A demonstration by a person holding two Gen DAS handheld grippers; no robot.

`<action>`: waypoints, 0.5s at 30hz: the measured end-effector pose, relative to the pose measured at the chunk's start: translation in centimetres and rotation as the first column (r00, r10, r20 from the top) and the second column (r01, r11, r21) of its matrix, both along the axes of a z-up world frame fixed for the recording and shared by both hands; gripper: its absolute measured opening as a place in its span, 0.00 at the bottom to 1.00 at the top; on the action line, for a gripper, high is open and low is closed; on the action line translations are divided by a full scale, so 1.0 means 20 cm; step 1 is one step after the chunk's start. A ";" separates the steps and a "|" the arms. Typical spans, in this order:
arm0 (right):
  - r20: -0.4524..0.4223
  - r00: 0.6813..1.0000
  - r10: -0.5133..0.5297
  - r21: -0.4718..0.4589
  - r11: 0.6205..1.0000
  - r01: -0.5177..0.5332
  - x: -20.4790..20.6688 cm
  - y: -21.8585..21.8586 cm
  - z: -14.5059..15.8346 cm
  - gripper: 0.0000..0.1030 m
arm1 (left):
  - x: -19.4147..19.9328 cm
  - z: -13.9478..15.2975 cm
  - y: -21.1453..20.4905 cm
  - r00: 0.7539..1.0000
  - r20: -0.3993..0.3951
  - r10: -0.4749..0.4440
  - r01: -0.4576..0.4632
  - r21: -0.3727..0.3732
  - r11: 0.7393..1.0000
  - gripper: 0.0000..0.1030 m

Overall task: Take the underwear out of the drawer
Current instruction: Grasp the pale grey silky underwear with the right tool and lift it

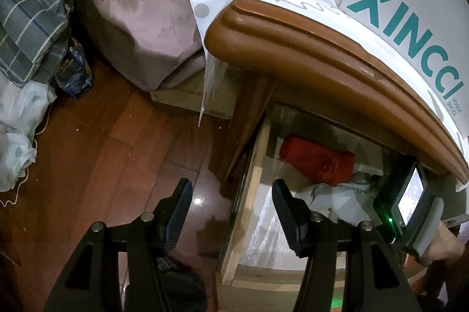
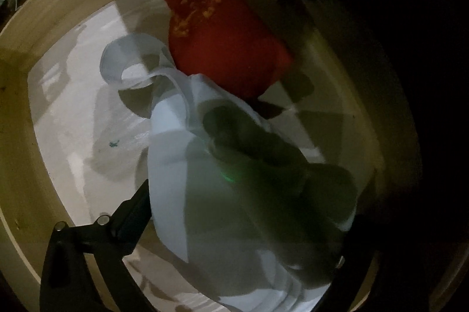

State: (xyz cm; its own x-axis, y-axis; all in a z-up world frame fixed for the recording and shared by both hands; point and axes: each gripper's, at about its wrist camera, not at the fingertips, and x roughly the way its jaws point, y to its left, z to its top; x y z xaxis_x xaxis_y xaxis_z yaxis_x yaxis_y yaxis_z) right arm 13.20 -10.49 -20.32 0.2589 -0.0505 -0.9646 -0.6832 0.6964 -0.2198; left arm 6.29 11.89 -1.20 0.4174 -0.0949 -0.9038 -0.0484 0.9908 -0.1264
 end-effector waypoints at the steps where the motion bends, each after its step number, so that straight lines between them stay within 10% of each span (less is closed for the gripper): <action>1: 0.001 1.000 0.001 0.000 1.000 -0.001 0.00 0.00 0.00 0.96 | 0.00 0.00 0.00 1.000 -0.003 0.001 -0.001 -0.004 1.000 0.56; 15: -0.082 0.995 -0.055 0.014 0.998 0.056 0.00 -0.06 0.06 0.26 | 0.01 -0.02 -0.04 1.000 -0.012 -0.014 0.014 0.038 0.999 0.56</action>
